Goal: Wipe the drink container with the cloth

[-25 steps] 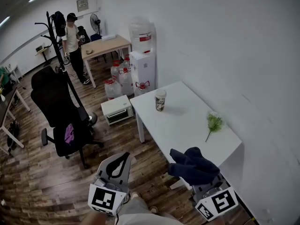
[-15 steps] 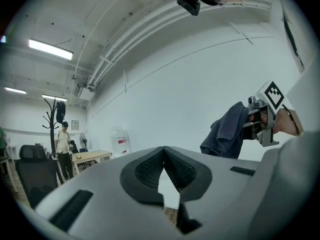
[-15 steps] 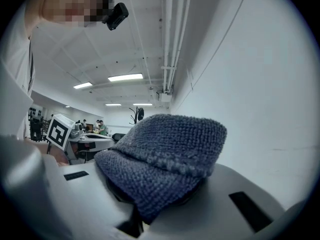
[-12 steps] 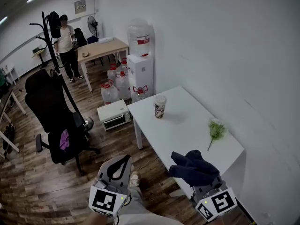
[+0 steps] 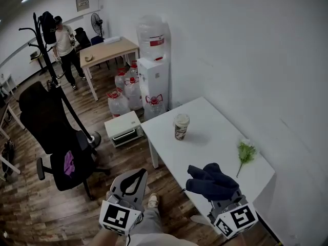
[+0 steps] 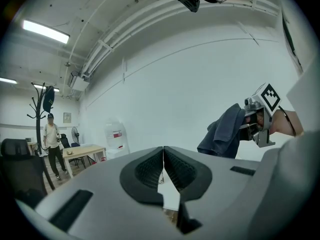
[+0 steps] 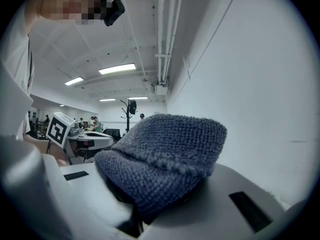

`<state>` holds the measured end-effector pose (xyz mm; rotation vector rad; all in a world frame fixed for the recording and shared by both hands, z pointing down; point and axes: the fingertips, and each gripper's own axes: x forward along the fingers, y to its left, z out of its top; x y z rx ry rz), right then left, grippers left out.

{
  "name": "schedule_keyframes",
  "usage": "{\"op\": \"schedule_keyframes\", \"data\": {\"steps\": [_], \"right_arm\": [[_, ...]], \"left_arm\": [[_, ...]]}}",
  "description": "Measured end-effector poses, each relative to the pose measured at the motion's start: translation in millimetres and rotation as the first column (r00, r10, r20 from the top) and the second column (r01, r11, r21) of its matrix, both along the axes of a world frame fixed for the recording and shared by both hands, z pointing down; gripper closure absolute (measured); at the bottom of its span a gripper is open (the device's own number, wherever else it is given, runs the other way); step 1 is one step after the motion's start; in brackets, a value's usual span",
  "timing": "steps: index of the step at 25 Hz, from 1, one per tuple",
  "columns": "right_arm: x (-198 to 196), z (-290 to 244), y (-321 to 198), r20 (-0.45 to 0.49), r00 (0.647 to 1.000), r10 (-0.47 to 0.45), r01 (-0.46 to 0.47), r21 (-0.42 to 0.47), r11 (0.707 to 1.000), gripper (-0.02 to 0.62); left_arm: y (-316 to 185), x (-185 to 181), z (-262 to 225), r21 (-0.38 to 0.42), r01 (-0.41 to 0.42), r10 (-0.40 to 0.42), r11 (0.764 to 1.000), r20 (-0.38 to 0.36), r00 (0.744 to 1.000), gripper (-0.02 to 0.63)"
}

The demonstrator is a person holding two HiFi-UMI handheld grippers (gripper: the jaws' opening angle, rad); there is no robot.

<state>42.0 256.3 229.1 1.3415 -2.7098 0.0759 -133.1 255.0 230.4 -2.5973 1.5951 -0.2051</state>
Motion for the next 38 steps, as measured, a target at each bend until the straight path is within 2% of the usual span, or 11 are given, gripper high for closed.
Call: {"op": "schedule_keyframes", "data": {"steps": [6, 10, 11, 13, 14, 19, 23, 29, 38], "right_arm": [[-21, 3, -83, -0.018, 0.998, 0.062, -0.063, -0.021, 0.998, 0.548], [-34, 0, -136, -0.034, 0.994, 0.107, -0.108, -0.022, 0.994, 0.548], [-36, 0, -149, -0.033, 0.992, 0.120, -0.121, -0.026, 0.992, 0.548], [-40, -1, -172, -0.031, 0.989, 0.145, -0.146, -0.032, 0.989, 0.548], [-42, -1, -183, -0.034, 0.987, 0.158, -0.160, -0.030, 0.987, 0.548], [-49, 2, -229, -0.054, 0.973, 0.225, -0.226, -0.015, 0.974, 0.548], [-44, 10, -253, -0.091, 0.961, 0.260, -0.264, -0.027, 0.964, 0.548], [-30, 27, -293, -0.131, 0.956, 0.263, -0.271, -0.047, 0.961, 0.548], [-13, 57, -338, -0.104, 0.971, 0.215, -0.226, -0.111, 0.968, 0.548]], "left_arm": [[-91, -18, 1, 0.018, -0.084, 0.084, 0.996, 0.012, 0.996, 0.584], [-153, -25, 11, 0.001, -0.162, 0.162, 0.987, 0.026, 0.986, 0.580], [-167, -25, 16, -0.005, -0.191, 0.191, 0.982, 0.038, 0.981, 0.562], [-193, -22, 29, -0.025, -0.252, 0.253, 0.967, 0.067, 0.965, 0.416], [-205, -20, 34, -0.035, -0.277, 0.279, 0.960, 0.080, 0.957, 0.382], [-252, -4, 64, -0.080, -0.374, 0.381, 0.924, 0.124, 0.916, 0.296], [-274, 15, 88, -0.114, -0.439, 0.450, 0.891, 0.113, 0.886, 0.261], [-308, 46, 130, -0.183, -0.454, 0.476, 0.872, 0.101, 0.873, 0.232], [-340, 82, 174, -0.268, -0.440, 0.482, 0.857, 0.117, 0.868, 0.213]]}}
